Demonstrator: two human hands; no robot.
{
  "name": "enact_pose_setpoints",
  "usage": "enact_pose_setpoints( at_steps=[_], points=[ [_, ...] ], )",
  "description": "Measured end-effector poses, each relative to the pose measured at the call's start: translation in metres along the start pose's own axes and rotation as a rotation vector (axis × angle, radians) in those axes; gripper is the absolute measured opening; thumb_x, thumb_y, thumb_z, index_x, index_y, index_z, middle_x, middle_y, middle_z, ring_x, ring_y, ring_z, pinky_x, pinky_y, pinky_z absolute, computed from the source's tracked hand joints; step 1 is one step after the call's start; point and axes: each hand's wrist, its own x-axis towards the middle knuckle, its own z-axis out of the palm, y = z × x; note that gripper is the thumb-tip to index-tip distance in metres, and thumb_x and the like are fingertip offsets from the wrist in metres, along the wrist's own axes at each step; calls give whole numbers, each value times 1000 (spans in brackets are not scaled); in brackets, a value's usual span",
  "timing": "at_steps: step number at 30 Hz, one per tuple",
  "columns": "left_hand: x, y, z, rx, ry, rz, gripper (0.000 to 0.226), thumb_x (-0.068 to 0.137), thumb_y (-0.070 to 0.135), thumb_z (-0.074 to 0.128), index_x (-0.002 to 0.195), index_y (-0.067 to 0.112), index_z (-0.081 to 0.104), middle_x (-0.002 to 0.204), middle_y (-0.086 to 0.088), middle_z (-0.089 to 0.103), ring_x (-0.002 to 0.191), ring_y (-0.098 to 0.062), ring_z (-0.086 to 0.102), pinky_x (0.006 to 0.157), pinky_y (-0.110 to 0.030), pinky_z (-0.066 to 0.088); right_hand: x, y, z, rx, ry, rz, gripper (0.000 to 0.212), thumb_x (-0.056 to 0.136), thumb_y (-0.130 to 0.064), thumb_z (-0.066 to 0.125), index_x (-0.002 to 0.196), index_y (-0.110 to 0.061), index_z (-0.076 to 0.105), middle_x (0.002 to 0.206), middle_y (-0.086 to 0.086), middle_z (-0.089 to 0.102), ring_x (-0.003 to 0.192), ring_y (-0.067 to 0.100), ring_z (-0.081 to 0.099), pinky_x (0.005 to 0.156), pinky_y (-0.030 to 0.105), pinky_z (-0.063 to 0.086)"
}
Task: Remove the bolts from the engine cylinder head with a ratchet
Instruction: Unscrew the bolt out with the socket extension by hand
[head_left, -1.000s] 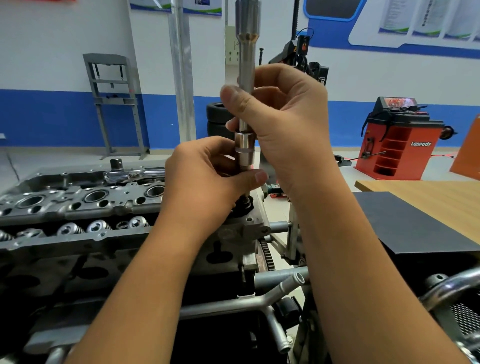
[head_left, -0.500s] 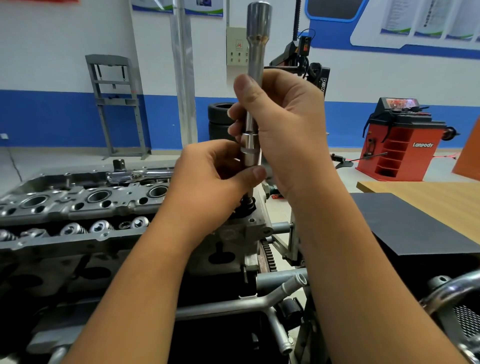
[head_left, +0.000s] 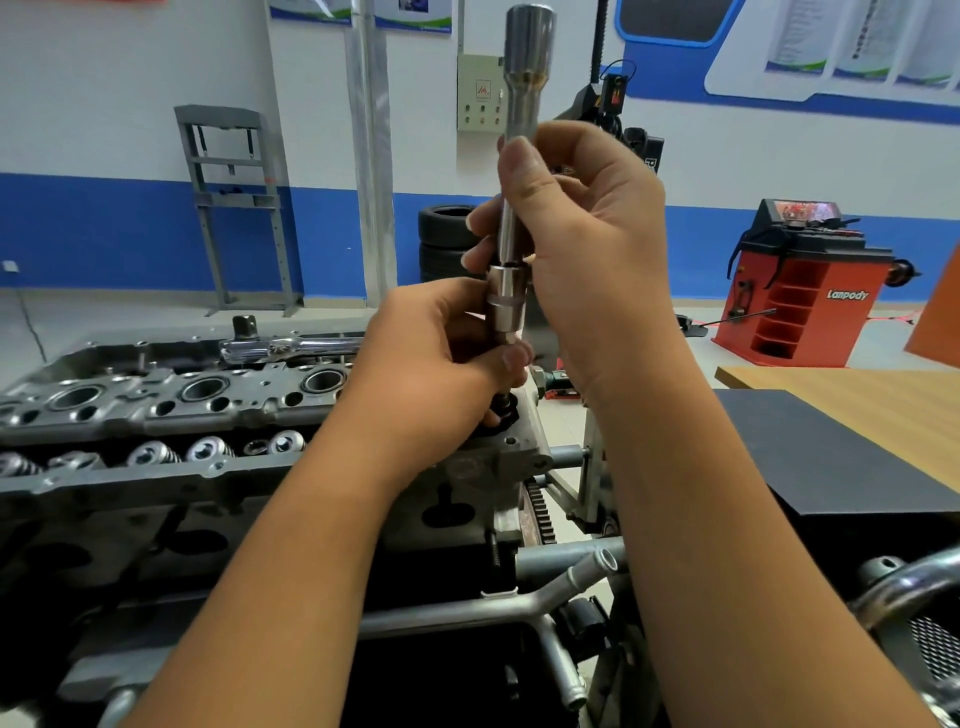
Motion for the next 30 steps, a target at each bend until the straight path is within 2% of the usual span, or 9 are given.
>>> enact_pose_setpoints(
  at_steps=[4, 8, 11, 14, 17, 22, 25, 27, 30],
  points=[
    [-1, -3, 6, 154, 171, 65, 28, 71, 25, 96, 90, 29, 76, 75, 12, 77, 66, -6, 74, 67, -34, 60, -2, -1, -1, -45, -3, -16, 9, 100, -12, 68, 103, -4, 64, 75, 15, 69, 58, 25, 66, 59, 44, 59],
    [1, -4, 5, 123, 8, 47, 14, 91, 20, 80, 98, 30, 74, 88, 12, 79, 80, -6, 75, 73, -40, 62, -1, -2, -3, -96, -1, -35, 15, 104, -16, 63, 99, -2, 66, 81, 23, 70, 59, 27, 66, 57, 46, 58],
    [1, -4, 1, 82, -46, 33, 20, 94, 12, 76, 100, 31, 73, 88, 9, 79, 82, -10, 76, 70, -36, 59, -1, -3, -1, -125, -2, -37, 22, 107, -17, 58, 99, 4, 64, 79, 22, 69, 56, 26, 65, 52, 47, 56],
    [0, -4, 1, 78, 97, 13, 24, 77, 19, 92, 90, 30, 75, 79, 7, 79, 72, -11, 76, 68, -39, 62, -1, -4, -1, -131, -24, -33, 19, 109, -17, 52, 101, -4, 64, 77, 13, 69, 56, 23, 66, 56, 47, 57],
    [-1, -3, 4, 99, 168, 22, 27, 67, 27, 97, 84, 26, 76, 75, 9, 77, 68, -8, 75, 67, -34, 61, -1, -5, -1, -108, -11, -17, 17, 108, -19, 54, 105, -5, 64, 77, 14, 68, 56, 25, 66, 58, 50, 57],
    [1, -3, 1, 104, -31, 16, 11, 91, 20, 80, 100, 25, 77, 87, 11, 79, 80, -7, 75, 71, -32, 63, -3, -7, -1, -83, 3, -49, 18, 104, -17, 63, 104, 2, 63, 75, 17, 64, 56, 25, 63, 56, 45, 56],
    [1, -4, -7, -38, -115, -7, 22, 97, 2, 68, 109, 20, 73, 92, 5, 80, 87, -15, 77, 63, -25, 59, -2, -6, -2, -60, -6, -28, 29, 107, -18, 56, 106, 10, 60, 77, 24, 64, 55, 25, 64, 53, 50, 54],
    [1, -4, -7, -61, -49, -14, 24, 91, 2, 76, 106, 20, 73, 89, 3, 81, 84, -18, 78, 59, -23, 57, -2, -5, 1, -51, -13, -15, 27, 109, -19, 53, 108, 7, 60, 76, 20, 65, 54, 24, 64, 52, 43, 53],
    [1, -6, -2, 30, 95, 8, 30, 74, 15, 93, 95, 20, 73, 83, 3, 79, 77, -16, 77, 65, -33, 61, -3, -5, 4, -18, -5, 5, 18, 107, -20, 58, 101, -3, 62, 73, 13, 65, 54, 24, 62, 54, 39, 53]
  ],
)
